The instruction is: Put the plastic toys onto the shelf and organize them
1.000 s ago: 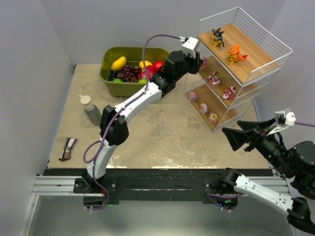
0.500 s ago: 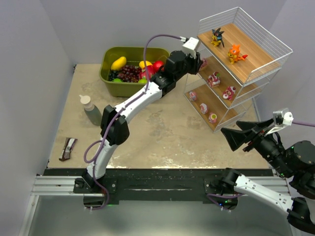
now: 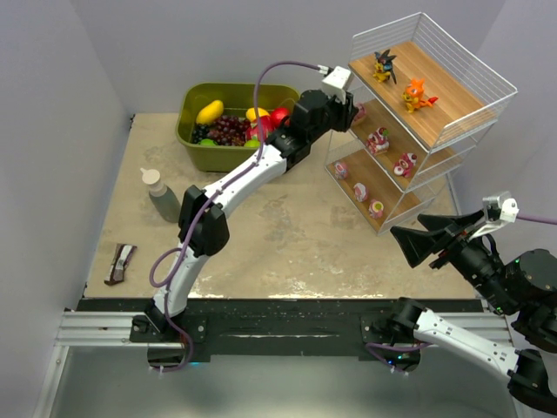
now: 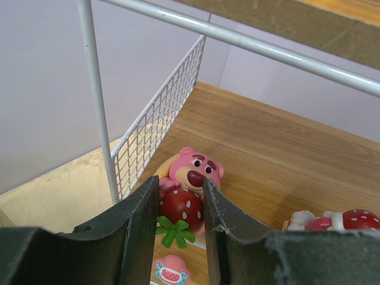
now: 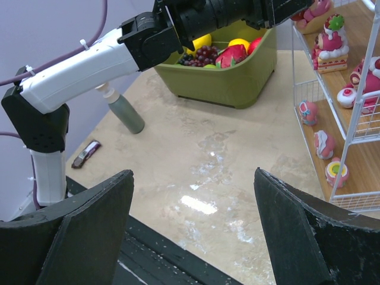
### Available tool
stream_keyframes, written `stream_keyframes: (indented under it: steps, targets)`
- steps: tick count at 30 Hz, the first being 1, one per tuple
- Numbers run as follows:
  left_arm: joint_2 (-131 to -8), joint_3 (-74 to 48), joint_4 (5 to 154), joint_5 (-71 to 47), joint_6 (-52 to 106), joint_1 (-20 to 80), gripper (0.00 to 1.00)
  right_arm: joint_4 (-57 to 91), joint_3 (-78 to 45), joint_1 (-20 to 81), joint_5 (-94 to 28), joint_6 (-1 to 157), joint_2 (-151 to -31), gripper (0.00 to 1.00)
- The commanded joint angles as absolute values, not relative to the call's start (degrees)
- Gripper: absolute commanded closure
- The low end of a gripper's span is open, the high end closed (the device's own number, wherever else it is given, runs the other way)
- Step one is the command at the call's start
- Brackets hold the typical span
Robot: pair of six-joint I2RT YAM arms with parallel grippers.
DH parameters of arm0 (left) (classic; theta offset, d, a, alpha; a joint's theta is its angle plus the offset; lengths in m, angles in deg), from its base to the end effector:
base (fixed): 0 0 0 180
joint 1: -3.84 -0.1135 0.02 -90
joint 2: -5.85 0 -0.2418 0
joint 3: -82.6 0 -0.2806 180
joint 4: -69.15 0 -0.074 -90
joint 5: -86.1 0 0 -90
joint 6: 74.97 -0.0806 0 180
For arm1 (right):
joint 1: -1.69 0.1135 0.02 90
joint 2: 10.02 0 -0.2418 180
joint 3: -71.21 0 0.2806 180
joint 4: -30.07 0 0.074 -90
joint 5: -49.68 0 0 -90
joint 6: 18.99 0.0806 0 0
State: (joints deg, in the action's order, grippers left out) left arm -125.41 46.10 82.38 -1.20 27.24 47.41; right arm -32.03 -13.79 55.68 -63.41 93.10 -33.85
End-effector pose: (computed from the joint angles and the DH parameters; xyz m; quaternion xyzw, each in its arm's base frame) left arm 0.4433 -0.4164 0.3521 0.1768 0.6909 -0.3130 0.6272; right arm 0.0739 0.0479 0.4546 -0.0570 0.7101 0.3111 0.6291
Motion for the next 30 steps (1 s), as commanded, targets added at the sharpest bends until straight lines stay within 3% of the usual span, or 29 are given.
stream_keyframes:
  steps: [1, 21, 30]
  targets:
    - [-125.9, 49.59, 78.34, -2.14, 26.11, 46.73, 0.81, -31.23, -13.64, 55.83, -64.66, 93.6, -33.39, 0.14]
    - [-126.6, 50.03, 76.58, -3.63, 27.69, 46.46, 0.5, -31.05, -13.11, 55.83, -64.93, 93.42, -33.39, 0.14]
    - [-126.34, 50.03, 75.96, -3.63, 28.3, 46.2, 0.43, -31.05, -13.02, 55.83, -65.1, 93.07, -33.31, 0.14]
